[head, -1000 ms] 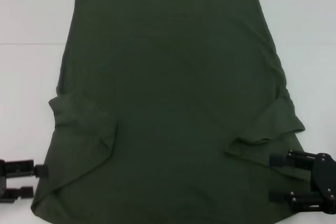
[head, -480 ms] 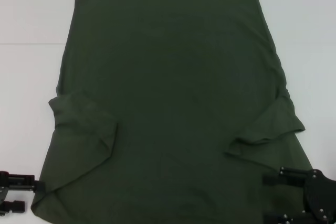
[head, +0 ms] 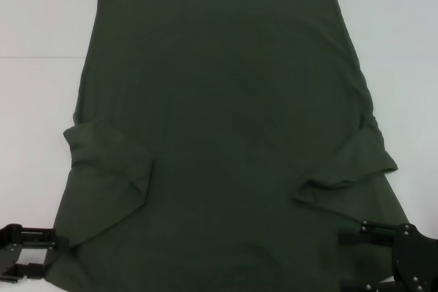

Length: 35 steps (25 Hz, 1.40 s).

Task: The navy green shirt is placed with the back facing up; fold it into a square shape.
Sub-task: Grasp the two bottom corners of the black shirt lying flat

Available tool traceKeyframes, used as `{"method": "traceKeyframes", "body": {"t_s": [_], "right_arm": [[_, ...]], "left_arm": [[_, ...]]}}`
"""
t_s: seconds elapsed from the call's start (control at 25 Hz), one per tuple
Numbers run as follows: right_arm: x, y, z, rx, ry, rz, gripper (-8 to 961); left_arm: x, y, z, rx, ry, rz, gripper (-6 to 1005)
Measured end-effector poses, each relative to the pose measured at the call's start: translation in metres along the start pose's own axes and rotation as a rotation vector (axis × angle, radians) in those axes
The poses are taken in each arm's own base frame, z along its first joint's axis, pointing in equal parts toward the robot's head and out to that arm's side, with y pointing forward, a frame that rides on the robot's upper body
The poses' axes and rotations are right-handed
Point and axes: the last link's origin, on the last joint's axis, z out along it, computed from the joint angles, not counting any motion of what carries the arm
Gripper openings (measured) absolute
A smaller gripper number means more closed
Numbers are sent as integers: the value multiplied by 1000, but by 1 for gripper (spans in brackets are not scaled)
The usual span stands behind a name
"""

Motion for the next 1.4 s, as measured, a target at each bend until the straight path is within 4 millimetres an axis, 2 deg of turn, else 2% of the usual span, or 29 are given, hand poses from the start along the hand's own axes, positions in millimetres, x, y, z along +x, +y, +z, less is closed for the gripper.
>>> {"method": "traceKeyframes", "body": {"t_s": [0.52,0.76,1.4], "right_arm": [[-1,1,1,-6,-11,4,925],[-1,1,1,-6,-11,4,925],[-3,0,2,-8,-15,-1,925]], "left_arm": [[6,7,7,5,9,13,825],[9,6,4,13,18,17,826],[7,29,28,-28,-56,68,825]]}}
